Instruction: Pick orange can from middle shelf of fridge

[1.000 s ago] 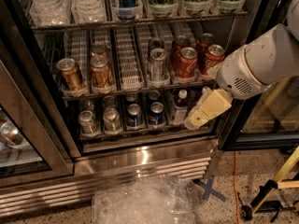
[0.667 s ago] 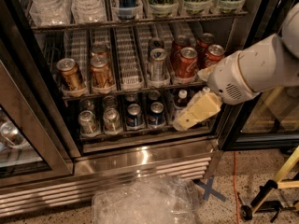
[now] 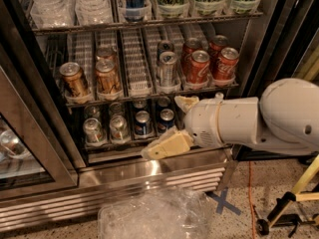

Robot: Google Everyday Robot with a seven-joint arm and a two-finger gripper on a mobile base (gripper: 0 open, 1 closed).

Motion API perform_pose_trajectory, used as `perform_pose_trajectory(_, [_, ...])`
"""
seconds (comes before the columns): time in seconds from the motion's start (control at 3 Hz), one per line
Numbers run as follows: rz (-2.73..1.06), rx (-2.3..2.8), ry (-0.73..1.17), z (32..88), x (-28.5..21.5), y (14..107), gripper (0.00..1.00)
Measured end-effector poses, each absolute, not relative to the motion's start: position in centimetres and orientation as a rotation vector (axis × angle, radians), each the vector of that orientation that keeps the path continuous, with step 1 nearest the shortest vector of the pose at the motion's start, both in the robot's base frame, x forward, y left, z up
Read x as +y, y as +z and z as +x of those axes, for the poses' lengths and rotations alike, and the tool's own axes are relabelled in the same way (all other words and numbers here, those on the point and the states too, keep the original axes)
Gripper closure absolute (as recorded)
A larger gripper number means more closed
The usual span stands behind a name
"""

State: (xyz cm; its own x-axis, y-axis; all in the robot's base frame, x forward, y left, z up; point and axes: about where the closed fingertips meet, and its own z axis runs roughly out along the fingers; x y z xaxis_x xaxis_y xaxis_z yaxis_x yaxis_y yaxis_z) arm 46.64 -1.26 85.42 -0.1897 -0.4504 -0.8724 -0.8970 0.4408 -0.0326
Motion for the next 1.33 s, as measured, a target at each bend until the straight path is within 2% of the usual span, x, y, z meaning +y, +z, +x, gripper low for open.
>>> perform_pose_trajectory(0.33, [-1.111,1.725,0.649,47.0,2.2,88.0,0.0])
perform_pose_trajectory(0.67, [-1.111,1.725,0.649,47.0,2.2,88.0,0.0])
perform_pose_trajectory(1.0, [-1.07,1.719,0.702,47.0,5.0,87.4,0.0])
perform_pose_trajectory(1.33, [-0.934,1.706,0.834,47.0,9.2,85.0,0.0])
